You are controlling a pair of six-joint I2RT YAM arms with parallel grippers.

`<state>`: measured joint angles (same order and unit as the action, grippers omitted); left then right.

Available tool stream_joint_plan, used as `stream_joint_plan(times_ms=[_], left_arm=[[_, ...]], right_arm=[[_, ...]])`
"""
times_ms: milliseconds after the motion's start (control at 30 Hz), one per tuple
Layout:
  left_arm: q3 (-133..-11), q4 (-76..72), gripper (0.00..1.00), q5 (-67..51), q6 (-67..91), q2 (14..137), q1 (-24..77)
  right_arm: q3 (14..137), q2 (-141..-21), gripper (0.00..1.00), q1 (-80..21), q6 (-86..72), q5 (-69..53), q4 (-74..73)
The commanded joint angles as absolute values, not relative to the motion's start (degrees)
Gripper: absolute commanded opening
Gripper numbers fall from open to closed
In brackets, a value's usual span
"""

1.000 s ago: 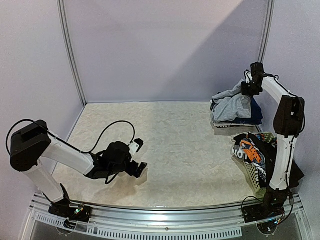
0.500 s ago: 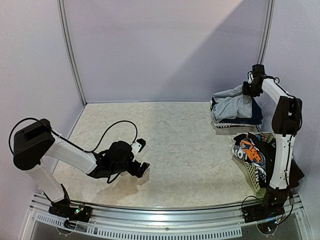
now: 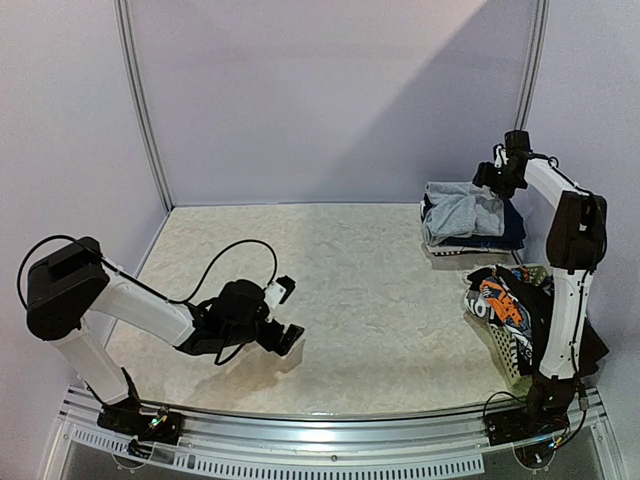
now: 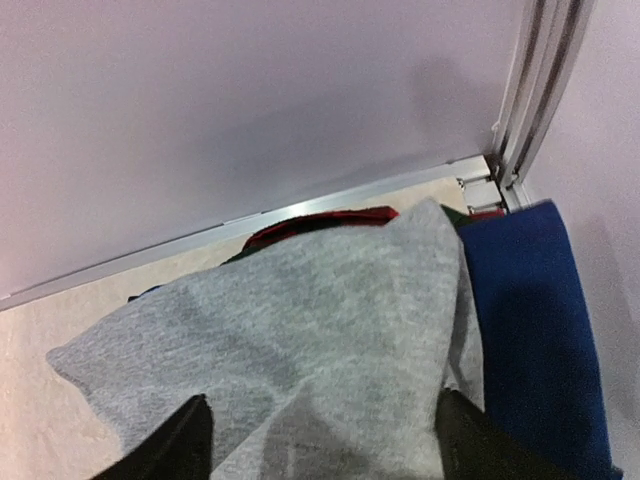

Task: Fold and stack the mixed laundry pile
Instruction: Move the square-folded tank top to the corner of the board, then pick up the square-folded tank top from the corner of the board.

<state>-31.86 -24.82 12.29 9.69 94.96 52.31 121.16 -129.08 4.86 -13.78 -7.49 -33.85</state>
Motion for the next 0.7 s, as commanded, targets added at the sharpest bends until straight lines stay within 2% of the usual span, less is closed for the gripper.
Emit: stream_joint_plan(times_ms=[0, 100, 233, 433, 667], left_arm=[[-34.0, -26.4, 0.99, 9.2, 10.5, 95.2, 51.6], [-35.5, -26.0, 0.99, 8.4, 10.9, 95.5, 51.6], [-38.1, -25.3, 0.99, 6.3, 11.9, 96.5, 51.6], [-41.3, -25.1, 0.97, 3.7, 12.9, 98.6, 51.6], [-41.5, -25.4, 0.95, 2.7, 14.3, 99.4, 51.7]], right_arm=[[114.7, -120.6, 0.87, 1.9, -14.5, -4.1, -32.8], [111.0, -117.1, 0.94, 0.5, -15.1, 0.7, -33.6], [105.3, -113.2, 0.99, -1.9, -17.4, 9.1, -35.5], [94.0, -104.9, 0.99, -8.9, -19.6, 10.6, -34.2], [94.5, -107.3, 0.93, -17.9, -19.6, 14.6, -36.9]])
